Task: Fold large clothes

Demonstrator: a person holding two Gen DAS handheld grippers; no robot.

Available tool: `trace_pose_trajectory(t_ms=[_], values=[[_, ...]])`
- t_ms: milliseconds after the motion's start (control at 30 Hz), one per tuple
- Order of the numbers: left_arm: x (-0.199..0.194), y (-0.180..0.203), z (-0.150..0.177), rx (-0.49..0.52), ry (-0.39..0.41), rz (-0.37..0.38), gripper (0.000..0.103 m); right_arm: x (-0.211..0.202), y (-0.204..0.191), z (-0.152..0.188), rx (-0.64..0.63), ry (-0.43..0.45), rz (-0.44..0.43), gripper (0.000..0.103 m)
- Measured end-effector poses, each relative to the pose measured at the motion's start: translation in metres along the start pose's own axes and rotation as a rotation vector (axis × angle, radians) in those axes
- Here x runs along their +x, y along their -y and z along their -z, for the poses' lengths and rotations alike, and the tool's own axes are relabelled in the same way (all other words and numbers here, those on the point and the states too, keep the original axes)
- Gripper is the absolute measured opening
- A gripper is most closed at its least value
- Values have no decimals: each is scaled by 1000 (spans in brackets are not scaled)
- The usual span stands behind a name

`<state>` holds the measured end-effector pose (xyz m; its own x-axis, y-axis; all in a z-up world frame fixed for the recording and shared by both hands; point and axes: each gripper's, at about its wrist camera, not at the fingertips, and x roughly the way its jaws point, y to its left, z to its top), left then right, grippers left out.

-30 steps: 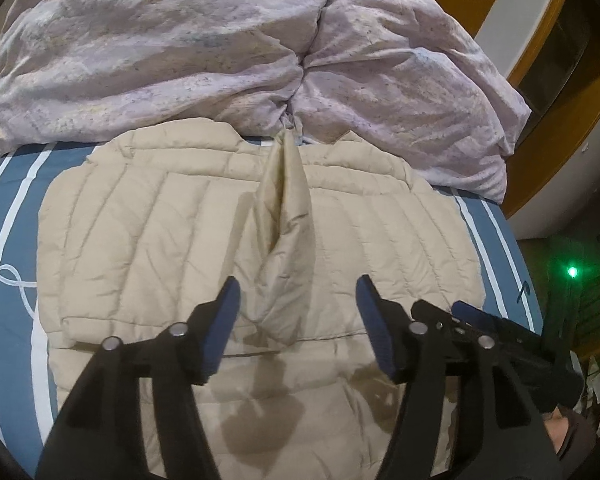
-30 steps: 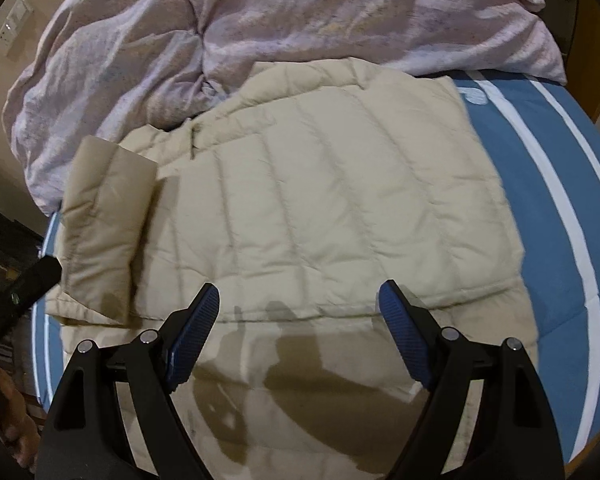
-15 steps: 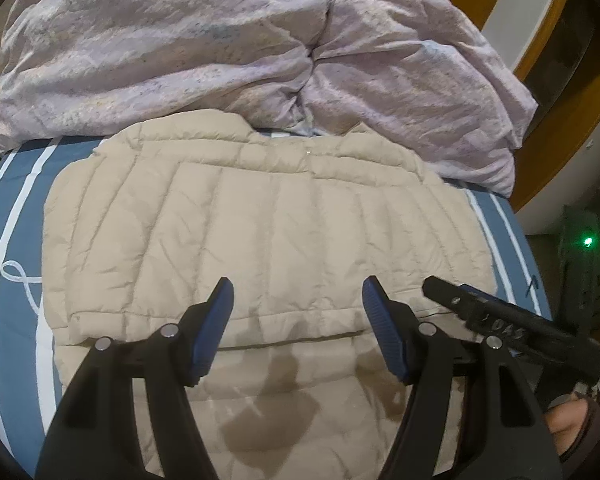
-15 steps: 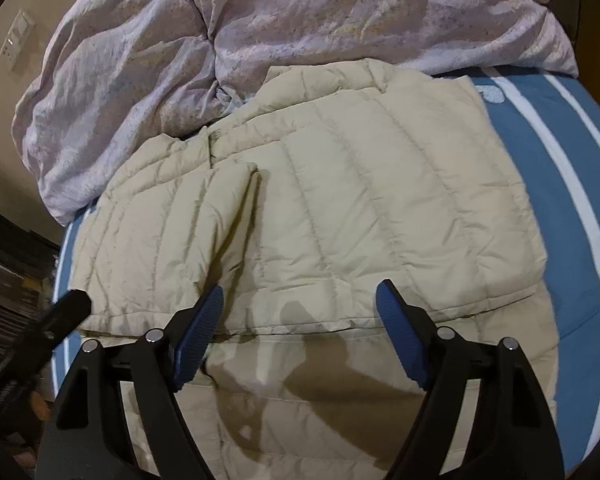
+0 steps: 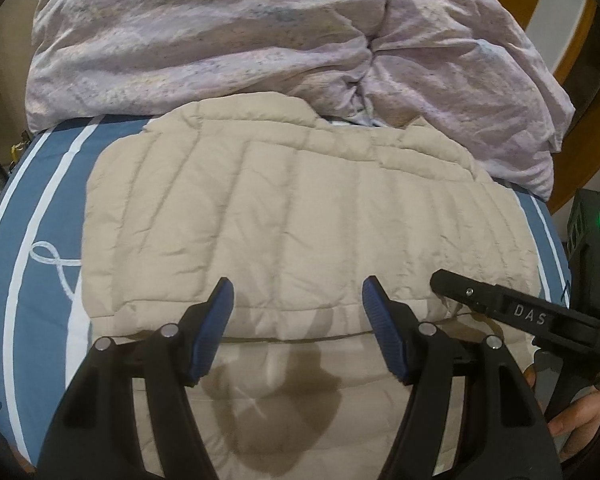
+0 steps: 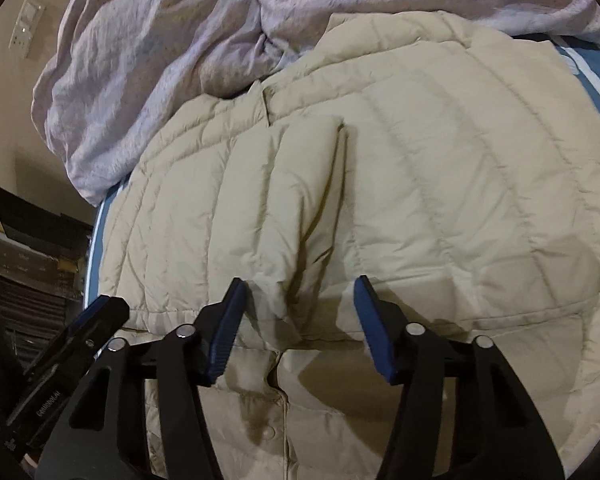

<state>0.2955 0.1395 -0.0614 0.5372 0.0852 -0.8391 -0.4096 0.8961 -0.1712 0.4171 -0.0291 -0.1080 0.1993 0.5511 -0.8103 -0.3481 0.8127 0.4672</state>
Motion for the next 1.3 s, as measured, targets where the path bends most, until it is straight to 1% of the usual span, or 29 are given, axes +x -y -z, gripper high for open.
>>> trace_pose_trajectory(t_ms=[67, 100, 133, 200, 267, 367, 500, 533, 633, 800, 933, 1000, 1033, 1100, 1167, 1200, 1233, 1300], values=[[1, -3, 0, -5, -3, -6, 67, 3, -3, 1, -11, -4, 0, 42], [1, -4, 0, -6, -4, -9, 67, 4, -4, 1, -17, -5, -5, 38], [2, -5, 0, -7, -6, -11, 67, 4, -5, 2, -24, -5, -13, 30], [3, -6, 1, -9, -9, -14, 67, 2, -8, 3, -40, 7, -15, 22], [4, -7, 1, -7, -11, -16, 67, -3, -12, 4, -62, 32, -10, 12], [5, -6, 2, -3, -16, -18, 67, -12, -12, 4, -72, 80, 20, 8], [7, -10, 3, 1, -18, -33, 67, -23, -2, 1, -46, 134, 89, 6], [8, -12, 4, -2, -19, -38, 67, -25, 2, 0, -36, 143, 120, 6], [11, -20, 5, -13, -28, -57, 67, -22, 11, 0, -19, 129, 176, 6], [21, -38, 9, -34, -60, -98, 67, -7, 15, 6, -20, 85, 222, 6], [27, -52, 13, -57, -85, -112, 67, 3, 17, 6, -32, 60, 246, 6], [25, -56, 15, -66, -86, -110, 67, 3, 17, 5, -35, 53, 236, 9], [22, -58, 16, -68, -82, -111, 67, 1, 17, 5, -35, 49, 229, 13], [17, -60, 18, -71, -75, -112, 67, -3, 19, 5, -31, 45, 215, 29], [9, -65, 23, -78, -64, -107, 67, -12, 20, 9, -27, 65, 203, 65], [6, -66, 25, -79, -60, -107, 67, -16, 19, 11, -29, 79, 204, 71], [2, -68, 30, -80, -55, -111, 67, -24, 19, 16, -40, 104, 213, 74], [-4, -73, 38, -81, -50, -122, 67, -32, 20, 23, -55, 114, 222, 74]])
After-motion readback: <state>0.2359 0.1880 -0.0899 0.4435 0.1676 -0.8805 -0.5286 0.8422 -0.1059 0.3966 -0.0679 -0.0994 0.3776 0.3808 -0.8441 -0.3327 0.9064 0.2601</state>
